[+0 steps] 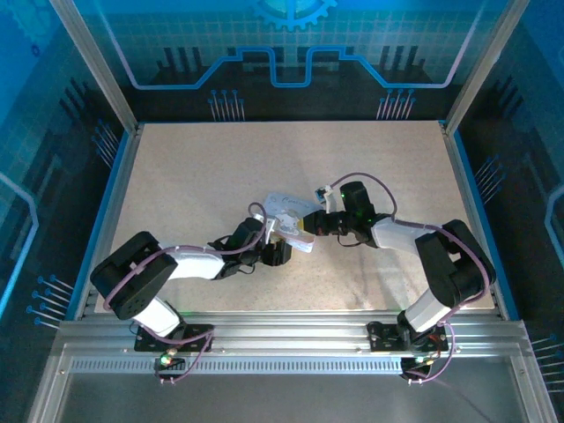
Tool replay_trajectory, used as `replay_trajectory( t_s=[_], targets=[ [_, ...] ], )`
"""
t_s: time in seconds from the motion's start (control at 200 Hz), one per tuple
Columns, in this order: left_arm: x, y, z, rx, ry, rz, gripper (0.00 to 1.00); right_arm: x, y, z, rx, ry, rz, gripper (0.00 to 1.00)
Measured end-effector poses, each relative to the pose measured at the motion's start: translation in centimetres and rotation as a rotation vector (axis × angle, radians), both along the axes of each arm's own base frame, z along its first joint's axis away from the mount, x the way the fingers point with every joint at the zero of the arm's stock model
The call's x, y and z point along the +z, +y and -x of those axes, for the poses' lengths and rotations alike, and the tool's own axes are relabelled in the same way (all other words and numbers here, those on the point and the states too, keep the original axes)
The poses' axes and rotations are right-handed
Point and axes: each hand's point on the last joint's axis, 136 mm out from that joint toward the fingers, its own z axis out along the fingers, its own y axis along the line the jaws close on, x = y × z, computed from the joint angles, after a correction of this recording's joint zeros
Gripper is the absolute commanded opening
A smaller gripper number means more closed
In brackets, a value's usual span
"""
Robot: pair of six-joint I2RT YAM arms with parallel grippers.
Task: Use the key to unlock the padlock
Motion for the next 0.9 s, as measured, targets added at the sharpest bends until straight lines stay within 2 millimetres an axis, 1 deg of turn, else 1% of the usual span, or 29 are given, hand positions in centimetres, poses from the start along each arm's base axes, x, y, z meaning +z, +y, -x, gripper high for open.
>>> replay_trajectory(
  t_s=[0.56, 0.755, 0.9],
  targets=[
    [-0.43, -0.13, -0.35, 0.030, -0.040, -0.040, 0.56, -0.04, 0.02, 0.01, -0.001, -0.003, 0.001, 0.05],
    [-0.48, -0.16, -0.41, 0.036, -0.046, -0.055, 0.54, -0.03, 0.12, 0.03, 0.000, -0.006, 0.002, 0.05],
    [-0.52, -0.12, -0.41, 0.041, -0.045, -0.060, 0.50, -0.02, 0.12, 0.02, 0.000, -0.006, 0.002, 0.05]
  ],
)
